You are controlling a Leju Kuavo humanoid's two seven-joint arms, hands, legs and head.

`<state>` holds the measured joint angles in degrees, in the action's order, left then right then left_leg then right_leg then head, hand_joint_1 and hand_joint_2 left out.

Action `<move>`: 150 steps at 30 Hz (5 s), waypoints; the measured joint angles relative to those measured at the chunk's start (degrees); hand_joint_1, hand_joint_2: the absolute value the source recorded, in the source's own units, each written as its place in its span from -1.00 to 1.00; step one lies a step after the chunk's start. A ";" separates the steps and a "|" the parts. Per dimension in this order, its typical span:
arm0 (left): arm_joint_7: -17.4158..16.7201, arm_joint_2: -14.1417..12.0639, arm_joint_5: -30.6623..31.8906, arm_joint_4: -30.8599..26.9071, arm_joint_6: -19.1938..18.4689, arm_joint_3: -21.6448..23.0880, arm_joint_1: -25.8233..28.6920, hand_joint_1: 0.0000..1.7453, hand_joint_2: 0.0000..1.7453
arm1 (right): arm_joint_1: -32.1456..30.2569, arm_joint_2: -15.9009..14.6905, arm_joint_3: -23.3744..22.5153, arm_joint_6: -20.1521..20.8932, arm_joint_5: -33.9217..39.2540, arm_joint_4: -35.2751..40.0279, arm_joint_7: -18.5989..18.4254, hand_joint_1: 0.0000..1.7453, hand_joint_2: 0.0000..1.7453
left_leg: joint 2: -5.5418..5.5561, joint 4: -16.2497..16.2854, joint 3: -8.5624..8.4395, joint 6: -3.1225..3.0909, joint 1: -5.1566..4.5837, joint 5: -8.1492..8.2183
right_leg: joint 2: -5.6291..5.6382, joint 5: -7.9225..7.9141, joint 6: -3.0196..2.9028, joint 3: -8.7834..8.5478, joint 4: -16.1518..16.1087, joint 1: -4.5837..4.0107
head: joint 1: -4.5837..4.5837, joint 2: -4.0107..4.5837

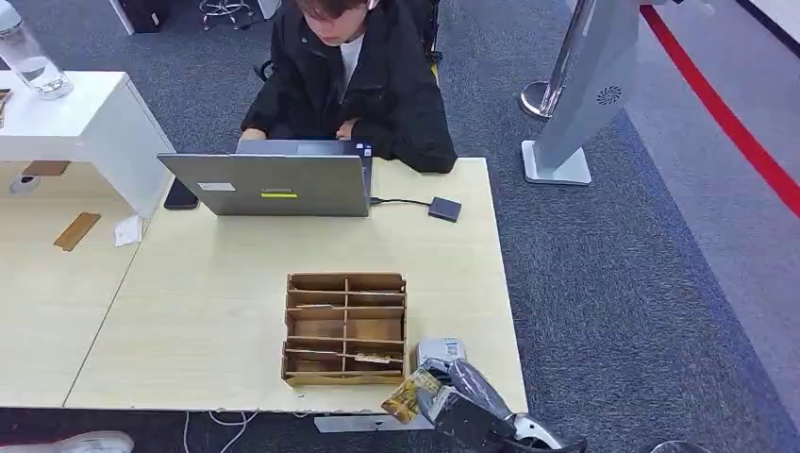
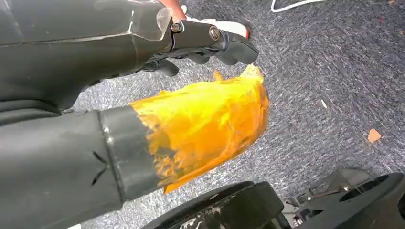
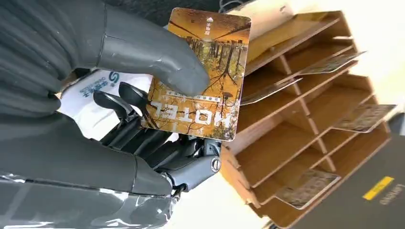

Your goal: Pass the card to the sensor for recognition and then transmit it.

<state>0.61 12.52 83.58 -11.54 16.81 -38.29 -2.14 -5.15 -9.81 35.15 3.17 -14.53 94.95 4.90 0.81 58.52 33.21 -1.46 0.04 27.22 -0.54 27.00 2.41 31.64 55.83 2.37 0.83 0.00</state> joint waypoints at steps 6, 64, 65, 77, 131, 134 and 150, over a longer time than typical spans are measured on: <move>-0.13 0.00 0.00 0.00 0.00 -0.04 0.00 -1.00 -1.00 | 0.58 0.02 0.13 -1.62 -1.73 -1.66 -1.77 1.00 1.00 | 0.00 0.00 0.00 0.00 0.00 0.00 | 0.00 0.00 0.00 0.00 0.00 0.00 | -0.02 0.00; -0.61 0.04 0.76 0.00 -0.11 -0.37 0.03 -1.00 -1.00 | 1.77 1.79 -4.48 -4.77 -14.49 -6.41 -8.55 1.00 1.00 | 0.00 0.00 0.00 0.00 0.00 0.00 | 0.00 0.00 0.00 0.00 0.00 0.00 | -0.02 0.00; -0.61 0.04 0.79 0.00 -0.13 -0.37 0.03 -1.00 -1.00 | 1.78 1.84 -4.65 -4.77 -14.89 -6.45 -8.74 1.00 1.00 | 0.00 0.00 0.00 0.00 0.00 0.00 | 0.00 0.00 0.00 0.00 0.00 0.00 | -0.02 0.00; -0.79 0.09 0.94 0.00 -0.35 -0.37 0.03 -1.00 -1.00 | 2.13 2.64 -5.36 -4.64 -17.58 -7.32 -10.25 1.00 1.00 | 0.00 0.00 0.00 0.00 0.00 0.00 | 0.00 0.00 0.00 0.00 0.00 0.00 | -0.02 0.00; -1.36 0.39 1.46 0.00 -0.48 -0.44 0.02 -1.00 -1.00 | 3.98 5.79 -5.62 -5.47 -27.02 -12.11 -13.58 1.00 1.00 | 0.00 0.00 -0.05 0.00 0.01 -0.01 | 0.00 0.00 0.00 -0.04 0.00 0.00 | -0.02 0.00; -1.36 0.39 1.49 0.00 -0.48 -0.46 0.02 -1.00 -1.00 | 3.99 5.81 -5.64 -5.47 -27.39 -12.18 -13.60 1.00 1.00 | 0.00 0.00 -0.05 0.00 0.01 -0.01 | 0.00 0.00 0.00 -0.04 0.00 0.00 | -0.02 0.00; -1.53 0.48 1.81 0.00 -0.50 -0.98 0.02 -1.00 -1.00 | 4.52 7.30 -7.54 -8.09 -35.30 -11.45 -14.32 1.00 1.00 | 0.00 0.00 -0.05 0.00 0.01 -0.01 | 0.01 0.00 0.00 -0.06 0.00 0.00 | -0.02 0.00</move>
<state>-0.92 13.00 85.40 -11.54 16.31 -39.28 -2.12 -0.63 -2.51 27.60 -4.92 -49.84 83.49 -9.42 0.80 58.52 33.15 -1.46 0.05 27.21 -0.54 27.00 2.41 31.58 55.83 2.37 0.81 0.00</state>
